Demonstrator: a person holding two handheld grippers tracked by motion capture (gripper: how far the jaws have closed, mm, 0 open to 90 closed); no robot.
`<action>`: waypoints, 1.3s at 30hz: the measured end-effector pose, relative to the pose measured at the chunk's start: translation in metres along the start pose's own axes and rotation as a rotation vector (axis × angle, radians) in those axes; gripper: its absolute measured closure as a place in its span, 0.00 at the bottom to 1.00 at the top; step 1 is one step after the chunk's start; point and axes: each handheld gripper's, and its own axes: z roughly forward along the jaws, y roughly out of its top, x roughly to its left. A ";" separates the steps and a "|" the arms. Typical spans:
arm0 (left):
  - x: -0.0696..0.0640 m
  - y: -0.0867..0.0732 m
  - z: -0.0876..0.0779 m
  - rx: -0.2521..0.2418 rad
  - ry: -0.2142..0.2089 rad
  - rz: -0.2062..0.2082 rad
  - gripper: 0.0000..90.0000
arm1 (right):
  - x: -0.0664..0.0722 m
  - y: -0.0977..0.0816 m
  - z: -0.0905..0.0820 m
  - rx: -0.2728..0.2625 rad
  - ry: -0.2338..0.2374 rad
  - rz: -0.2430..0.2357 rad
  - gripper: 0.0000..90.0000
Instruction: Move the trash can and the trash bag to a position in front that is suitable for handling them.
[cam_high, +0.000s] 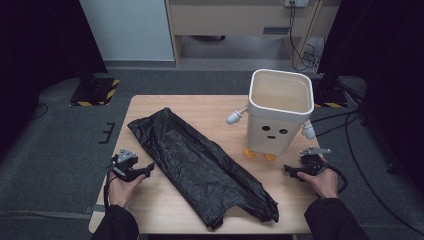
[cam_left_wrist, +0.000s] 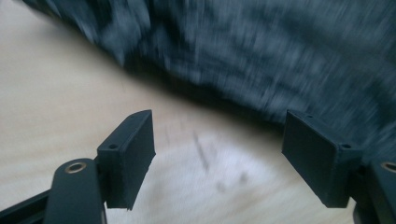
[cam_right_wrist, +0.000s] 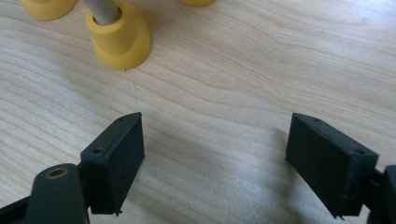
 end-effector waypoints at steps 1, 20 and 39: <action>-0.002 0.003 -0.002 -0.029 0.001 -0.001 0.28 | 0.000 0.000 0.000 0.000 -0.003 0.002 0.21; -0.086 0.038 0.075 0.017 -0.164 0.155 0.33 | 0.001 0.000 0.002 -0.002 0.000 -0.003 0.16; -0.058 -0.008 0.051 0.202 -0.110 0.214 0.37 | 0.002 -0.004 -0.001 -0.005 0.007 -0.013 0.14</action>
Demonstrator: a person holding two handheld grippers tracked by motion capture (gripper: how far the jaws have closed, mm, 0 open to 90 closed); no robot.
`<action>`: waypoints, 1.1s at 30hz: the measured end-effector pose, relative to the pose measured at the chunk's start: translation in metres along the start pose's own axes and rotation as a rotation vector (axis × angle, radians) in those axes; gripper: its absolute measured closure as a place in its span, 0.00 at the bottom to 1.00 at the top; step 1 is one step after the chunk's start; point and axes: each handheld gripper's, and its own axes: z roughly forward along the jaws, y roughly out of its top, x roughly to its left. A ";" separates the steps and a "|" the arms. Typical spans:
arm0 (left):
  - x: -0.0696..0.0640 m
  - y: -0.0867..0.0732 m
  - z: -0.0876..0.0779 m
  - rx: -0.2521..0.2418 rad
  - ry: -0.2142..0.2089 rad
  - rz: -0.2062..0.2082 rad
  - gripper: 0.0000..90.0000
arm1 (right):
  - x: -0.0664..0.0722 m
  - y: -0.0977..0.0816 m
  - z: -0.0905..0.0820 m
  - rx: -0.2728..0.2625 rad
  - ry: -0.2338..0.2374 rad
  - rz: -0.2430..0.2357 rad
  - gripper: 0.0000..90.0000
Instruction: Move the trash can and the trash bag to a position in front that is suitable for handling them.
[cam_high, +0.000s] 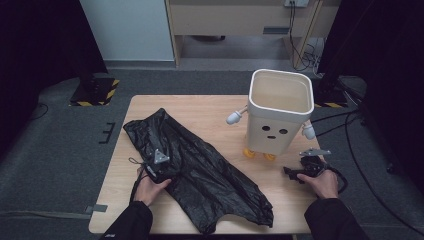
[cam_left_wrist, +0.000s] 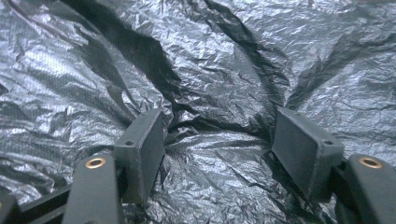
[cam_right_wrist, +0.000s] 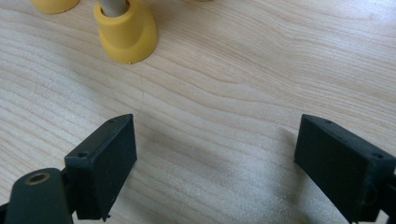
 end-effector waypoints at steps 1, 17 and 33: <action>0.002 -0.003 -0.003 0.001 0.002 -0.002 0.37 | 0.000 0.000 0.000 0.001 -0.001 0.000 0.14; 0.014 -0.024 -0.044 0.025 0.034 -0.019 0.35 | 0.010 -0.002 -0.013 0.009 0.031 0.006 0.26; -0.005 0.038 -0.084 -0.377 -0.001 -0.018 0.28 | -0.001 0.028 -0.065 -0.342 -0.037 0.103 0.22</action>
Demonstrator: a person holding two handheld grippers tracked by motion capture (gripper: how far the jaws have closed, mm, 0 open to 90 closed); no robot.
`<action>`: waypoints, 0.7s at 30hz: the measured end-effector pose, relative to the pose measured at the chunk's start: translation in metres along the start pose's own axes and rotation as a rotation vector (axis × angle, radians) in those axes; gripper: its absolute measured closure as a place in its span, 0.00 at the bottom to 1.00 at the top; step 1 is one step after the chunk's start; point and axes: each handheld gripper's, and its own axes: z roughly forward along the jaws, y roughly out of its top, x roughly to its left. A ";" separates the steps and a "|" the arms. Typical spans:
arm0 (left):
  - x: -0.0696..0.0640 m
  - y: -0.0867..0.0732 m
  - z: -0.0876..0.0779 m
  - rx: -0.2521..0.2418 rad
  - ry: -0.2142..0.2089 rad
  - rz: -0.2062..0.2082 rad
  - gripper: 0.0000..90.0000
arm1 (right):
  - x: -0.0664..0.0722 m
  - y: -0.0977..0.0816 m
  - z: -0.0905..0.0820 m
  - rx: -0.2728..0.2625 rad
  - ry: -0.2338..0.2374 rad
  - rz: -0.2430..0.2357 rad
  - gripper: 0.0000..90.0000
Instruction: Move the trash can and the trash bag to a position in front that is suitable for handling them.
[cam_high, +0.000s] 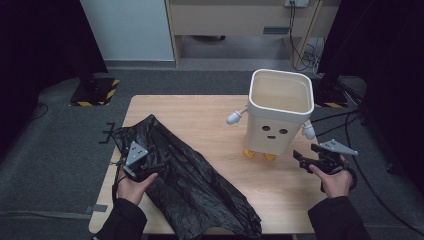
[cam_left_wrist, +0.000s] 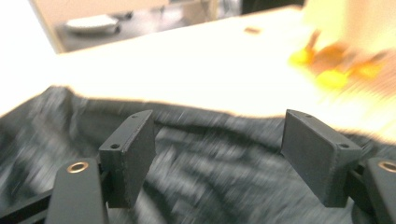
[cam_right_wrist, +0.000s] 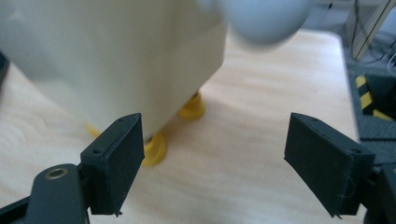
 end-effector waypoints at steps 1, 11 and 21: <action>-0.002 0.005 0.002 -0.004 0.001 0.008 0.28 | -0.001 0.003 -0.001 -0.014 -0.004 0.002 0.23; -0.028 0.052 0.048 -0.069 -0.060 0.028 0.31 | -0.011 0.026 0.000 -0.123 0.015 0.045 0.35; -0.068 0.085 0.108 -0.083 -0.165 0.035 0.35 | -0.014 0.036 0.003 -0.170 0.059 0.047 0.47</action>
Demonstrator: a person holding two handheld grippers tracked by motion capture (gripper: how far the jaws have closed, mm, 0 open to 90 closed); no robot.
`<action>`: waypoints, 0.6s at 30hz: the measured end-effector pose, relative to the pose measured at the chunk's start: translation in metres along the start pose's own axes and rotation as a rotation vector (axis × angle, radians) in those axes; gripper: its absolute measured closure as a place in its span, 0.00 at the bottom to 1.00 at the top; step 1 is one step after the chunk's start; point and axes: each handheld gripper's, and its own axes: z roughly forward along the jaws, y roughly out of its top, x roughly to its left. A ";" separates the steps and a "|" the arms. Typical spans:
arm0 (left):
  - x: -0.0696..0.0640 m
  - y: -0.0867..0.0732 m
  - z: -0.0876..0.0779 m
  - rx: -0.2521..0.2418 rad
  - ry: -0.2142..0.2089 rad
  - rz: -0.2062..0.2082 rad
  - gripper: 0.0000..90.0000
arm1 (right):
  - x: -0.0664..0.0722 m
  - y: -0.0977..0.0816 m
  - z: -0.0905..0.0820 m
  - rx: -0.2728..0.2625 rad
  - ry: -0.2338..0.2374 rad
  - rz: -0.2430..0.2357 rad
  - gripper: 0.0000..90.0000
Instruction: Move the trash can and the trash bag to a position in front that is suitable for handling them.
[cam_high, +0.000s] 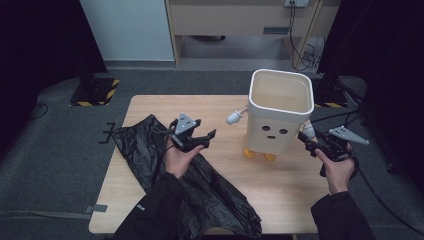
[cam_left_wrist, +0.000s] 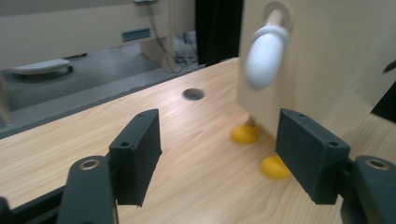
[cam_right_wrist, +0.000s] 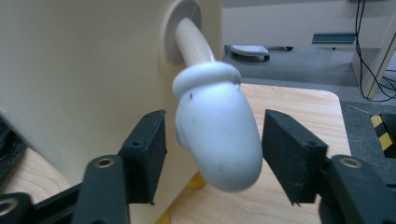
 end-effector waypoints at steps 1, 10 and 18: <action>-0.005 0.003 0.016 -0.011 -0.034 0.001 0.35 | 0.000 0.002 0.000 -0.005 0.006 -0.007 0.53; -0.012 0.009 0.058 -0.022 -0.073 -0.031 0.48 | -0.002 0.004 0.000 -0.003 0.027 0.005 0.60; -0.013 0.019 0.059 -0.002 -0.132 -0.049 0.71 | -0.002 0.005 0.001 0.000 0.040 0.028 0.62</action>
